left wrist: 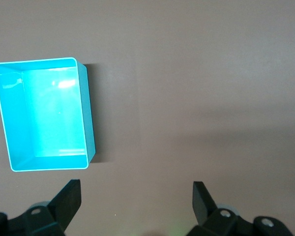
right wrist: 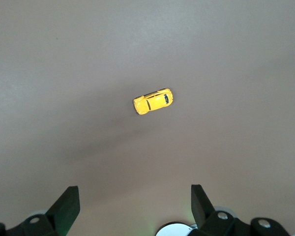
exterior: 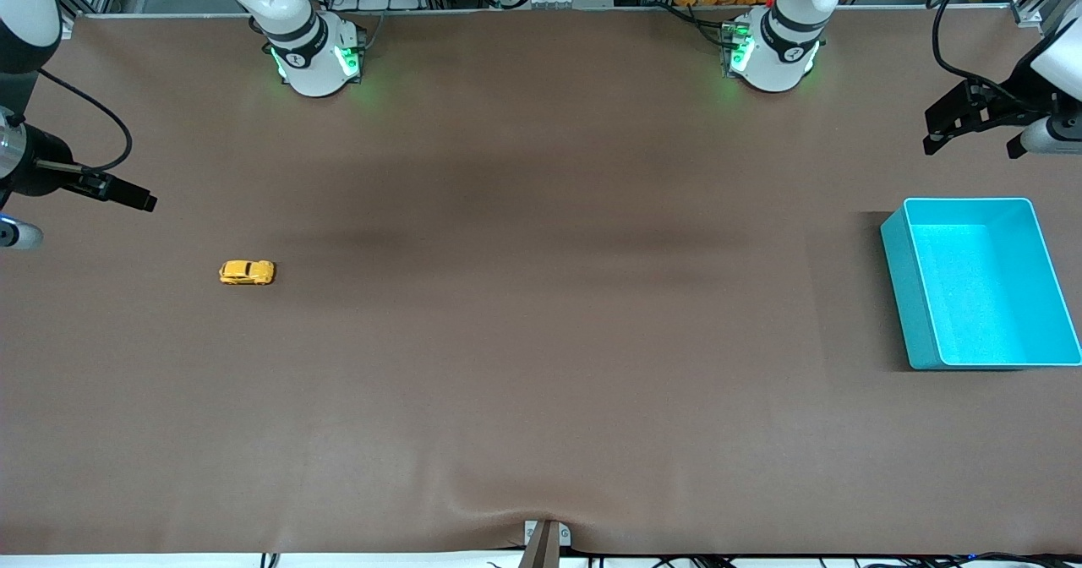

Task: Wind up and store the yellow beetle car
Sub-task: 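Move the right gripper over the yellow beetle car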

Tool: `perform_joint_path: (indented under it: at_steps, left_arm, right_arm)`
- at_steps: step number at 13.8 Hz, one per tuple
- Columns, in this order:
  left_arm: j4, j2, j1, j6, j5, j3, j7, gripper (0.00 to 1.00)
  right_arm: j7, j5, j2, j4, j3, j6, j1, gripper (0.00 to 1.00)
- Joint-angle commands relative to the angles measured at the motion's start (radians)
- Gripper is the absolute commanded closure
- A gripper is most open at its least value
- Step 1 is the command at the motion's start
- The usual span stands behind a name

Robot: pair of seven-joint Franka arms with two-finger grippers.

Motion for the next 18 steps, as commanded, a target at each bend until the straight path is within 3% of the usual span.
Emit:
perform_joint_path:
  at_steps: [1, 4, 12, 15, 18]
  left_arm:
    - [-0.004, -0.013, 0.010, 0.006, -0.011, -0.004, 0.019, 0.00]
    - [-0.004, -0.016, 0.009, 0.006, -0.011, -0.007, 0.019, 0.00]
    - [-0.004, -0.014, 0.009, 0.005, -0.011, -0.007, 0.019, 0.00]
    - [-0.004, -0.014, 0.009, 0.005, -0.011, -0.009, 0.019, 0.00]
    - [-0.004, -0.014, 0.009, 0.005, -0.011, -0.007, 0.019, 0.00]
  right_arm:
    - [0.098, -0.016, 0.021, -0.010, 0.010, 0.002, -0.013, 0.00]
    - [0.173, -0.001, 0.015, -0.094, 0.011, 0.079, -0.013, 0.00]
    - [0.709, 0.011, 0.050, -0.278, 0.014, 0.313, 0.009, 0.00]
    - [0.885, 0.091, 0.052, -0.318, 0.013, 0.378, -0.006, 0.00]
    - [1.019, 0.093, 0.052, -0.393, 0.011, 0.465, -0.005, 0.00]
